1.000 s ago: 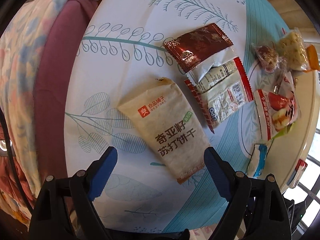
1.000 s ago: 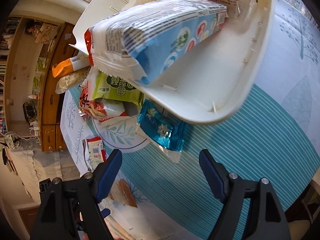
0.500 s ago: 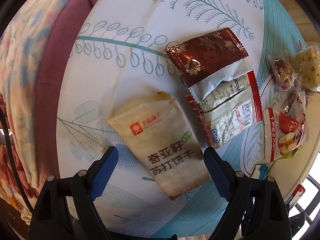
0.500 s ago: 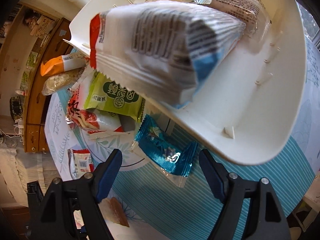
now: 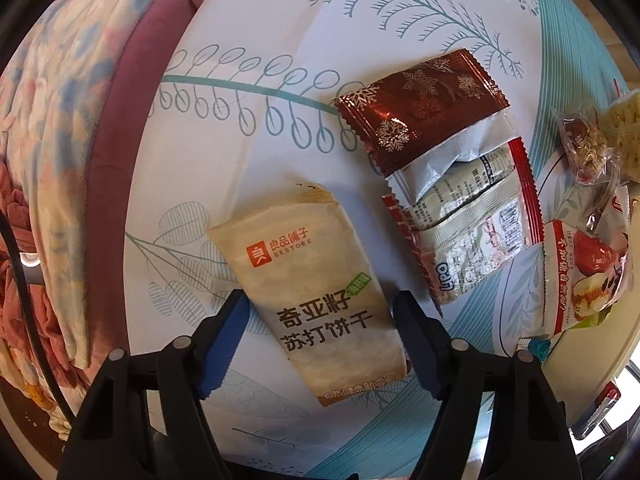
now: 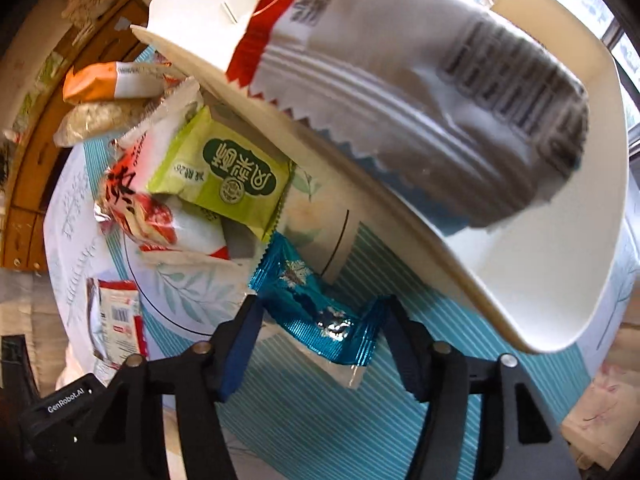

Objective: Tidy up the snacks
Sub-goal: 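Grasp the beige chia-seed cracker pack with the left tool while the right tool grasps the blue foil snack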

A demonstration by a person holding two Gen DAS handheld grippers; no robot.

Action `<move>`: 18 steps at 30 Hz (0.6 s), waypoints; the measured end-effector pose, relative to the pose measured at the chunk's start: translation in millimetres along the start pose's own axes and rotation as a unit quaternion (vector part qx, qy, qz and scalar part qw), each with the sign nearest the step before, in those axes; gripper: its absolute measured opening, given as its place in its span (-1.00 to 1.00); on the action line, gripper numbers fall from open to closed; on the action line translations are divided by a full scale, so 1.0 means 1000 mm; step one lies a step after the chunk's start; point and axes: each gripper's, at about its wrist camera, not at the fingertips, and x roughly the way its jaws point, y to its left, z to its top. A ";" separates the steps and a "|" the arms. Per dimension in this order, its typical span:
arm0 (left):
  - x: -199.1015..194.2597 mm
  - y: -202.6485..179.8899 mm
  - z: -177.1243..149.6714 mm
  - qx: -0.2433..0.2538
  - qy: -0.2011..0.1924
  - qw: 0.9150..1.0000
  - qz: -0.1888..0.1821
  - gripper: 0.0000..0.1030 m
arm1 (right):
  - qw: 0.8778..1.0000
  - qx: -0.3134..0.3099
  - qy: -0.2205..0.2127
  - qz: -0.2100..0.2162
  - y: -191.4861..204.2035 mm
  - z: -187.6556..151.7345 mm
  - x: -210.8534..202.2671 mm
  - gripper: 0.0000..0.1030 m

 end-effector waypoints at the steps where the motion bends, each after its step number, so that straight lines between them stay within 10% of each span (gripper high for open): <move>1: -0.001 0.001 -0.002 -0.001 -0.001 1.000 0.000 0.36 | 1.000 0.000 0.001 0.000 0.000 0.000 0.000 0.12; 18: -0.006 0.035 -0.040 -0.015 -0.007 0.999 -0.050 0.10 | 0.998 -0.029 0.047 0.044 -0.005 -0.021 -0.012 -0.30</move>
